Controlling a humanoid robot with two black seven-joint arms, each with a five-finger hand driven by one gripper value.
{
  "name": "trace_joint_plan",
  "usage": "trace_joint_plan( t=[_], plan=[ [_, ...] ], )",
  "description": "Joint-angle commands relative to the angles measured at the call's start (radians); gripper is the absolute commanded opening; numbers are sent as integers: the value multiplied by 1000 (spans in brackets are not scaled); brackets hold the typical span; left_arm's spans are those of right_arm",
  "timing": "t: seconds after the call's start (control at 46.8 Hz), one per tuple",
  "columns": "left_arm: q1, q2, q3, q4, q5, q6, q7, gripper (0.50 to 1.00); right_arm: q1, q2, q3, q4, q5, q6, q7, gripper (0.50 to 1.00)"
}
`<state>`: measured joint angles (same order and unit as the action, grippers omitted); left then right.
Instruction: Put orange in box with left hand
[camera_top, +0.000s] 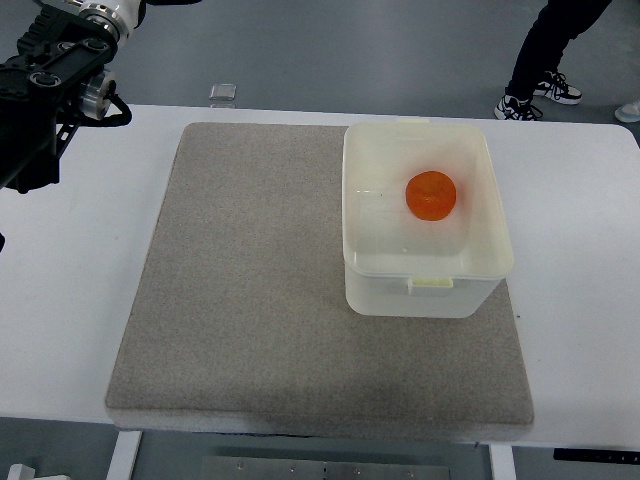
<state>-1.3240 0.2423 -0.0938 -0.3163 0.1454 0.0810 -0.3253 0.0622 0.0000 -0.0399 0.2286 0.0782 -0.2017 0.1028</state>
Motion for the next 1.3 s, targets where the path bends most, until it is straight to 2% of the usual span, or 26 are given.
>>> trace_joint_plan(
  t=[0.0,0.085,0.171,0.342,0.427,0.769,1.282],
  plan=[
    [0,-3,-44,22,-27,0,37,913,1,0,0,0,0,-1,0,944],
    [18,-11,-109,39,-29,-6,71,911,1,0,0,0,0,1,0,944],
    [46,-12,-179,39,-29,-32,71,913,1,0,0,0,0,1,0,944],
    [121,-18,-291,39,-27,-155,39,911,-1,0,0,0,0,1,0,944],
    [134,-20,-331,46,-29,-175,19,911,1,0,0,0,0,1,0,944],
    [144,-58,-409,109,-161,-156,35,885,-1,0,0,0,0,-1,0,944],
    [160,-72,-411,103,-360,-188,37,887,-1,0,0,0,0,1,0,944]
  ],
)
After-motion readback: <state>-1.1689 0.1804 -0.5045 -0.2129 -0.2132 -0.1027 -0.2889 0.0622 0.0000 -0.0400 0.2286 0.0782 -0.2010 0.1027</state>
